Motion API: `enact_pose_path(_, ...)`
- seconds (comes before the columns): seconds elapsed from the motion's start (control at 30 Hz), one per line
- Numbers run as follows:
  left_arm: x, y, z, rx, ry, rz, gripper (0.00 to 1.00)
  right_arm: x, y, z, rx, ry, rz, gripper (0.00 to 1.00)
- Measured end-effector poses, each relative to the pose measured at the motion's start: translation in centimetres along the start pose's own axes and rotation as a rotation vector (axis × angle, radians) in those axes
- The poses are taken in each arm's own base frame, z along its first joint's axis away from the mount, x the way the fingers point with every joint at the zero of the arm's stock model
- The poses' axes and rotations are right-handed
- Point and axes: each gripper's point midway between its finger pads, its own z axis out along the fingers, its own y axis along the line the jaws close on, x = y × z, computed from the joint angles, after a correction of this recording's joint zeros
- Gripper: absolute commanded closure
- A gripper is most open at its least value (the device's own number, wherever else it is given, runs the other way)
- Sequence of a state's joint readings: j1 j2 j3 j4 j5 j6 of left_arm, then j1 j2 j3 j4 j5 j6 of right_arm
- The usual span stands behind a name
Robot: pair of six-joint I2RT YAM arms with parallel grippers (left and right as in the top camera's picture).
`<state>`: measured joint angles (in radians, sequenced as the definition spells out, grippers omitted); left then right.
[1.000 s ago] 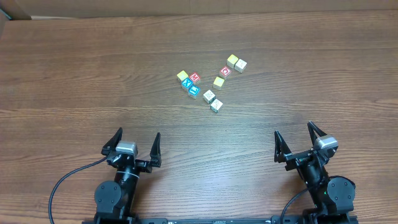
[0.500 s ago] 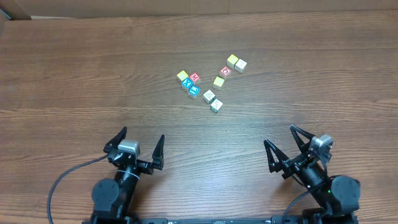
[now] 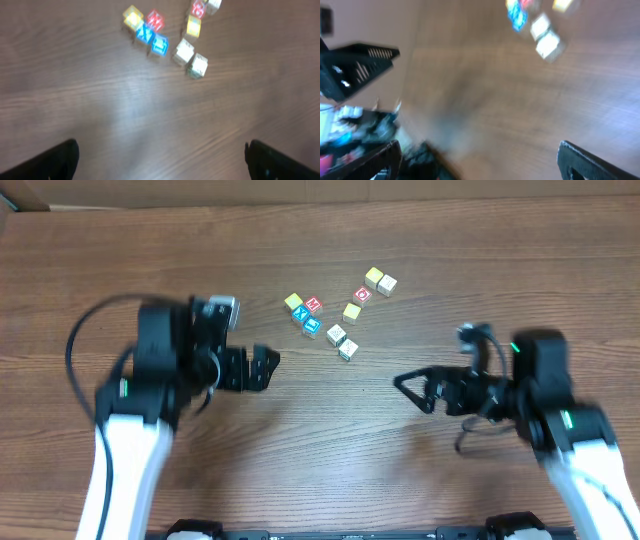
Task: Flip 5 blocks
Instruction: 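Raise both arms and move the right gripper over the block cluster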
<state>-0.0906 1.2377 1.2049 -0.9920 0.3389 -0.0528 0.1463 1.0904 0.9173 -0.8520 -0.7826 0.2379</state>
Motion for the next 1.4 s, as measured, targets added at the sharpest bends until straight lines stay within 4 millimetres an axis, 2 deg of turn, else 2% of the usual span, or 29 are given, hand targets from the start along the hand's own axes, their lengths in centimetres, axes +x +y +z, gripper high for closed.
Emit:
enact_pose_path(0.1,-0.6,-0.1,0.8,0.012,0.145,-0.053,0.0,1.4,-0.6,2.6,0.02,0.229,0.1,0.0)
enact_pose_path(0.23,-1.2,0.2,2.9,0.029,0.228,-0.086,0.0,3.3,-2.2,6.5,0.071,0.429,0.14,0.0)
enact_pose_path(0.33,-0.7,0.6,4.3,0.034,0.274,-0.104,0.0,4.5,-3.3,8.9,0.116,0.501,0.107,0.0)
enact_pose_path(0.43,-0.5,1.0,5.3,0.035,0.303,-0.116,0.0,4.8,-3.7,10.6,0.16,0.501,0.004,0.0)
enact_pose_path(0.63,-0.3,1.4,6.6,0.036,0.329,-0.126,0.0,3.8,-3.1,12.6,0.189,0.443,-0.15,0.0)
enact_pose_path(0.77,-0.1,1.6,7.2,0.036,0.346,-0.133,0.0,2.1,-3.0,13.4,0.196,0.371,-0.211,0.0)
enact_pose_path(0.87,-0.1,1.6,7.3,0.035,0.349,-0.134,0.0,1.1,-3.3,13.6,0.214,0.337,-0.27,0.11)
enact_pose_path(0.93,-0.1,1.7,7.3,0.036,0.347,-0.133,0.0,0.4,-3.9,13.7,0.247,0.313,-0.332,0.14)
enact_pose_path(1.13,-0.6,1.7,7.5,0.037,0.328,-0.126,0.0,-2.6,-5.9,14.2,0.406,0.208,-0.451,0.15)
enact_pose_path(1.4,-1.3,1.7,7.7,0.039,0.299,-0.115,0.0,-4.5,-8.7,16.8,0.517,0.206,-0.527,0.24)
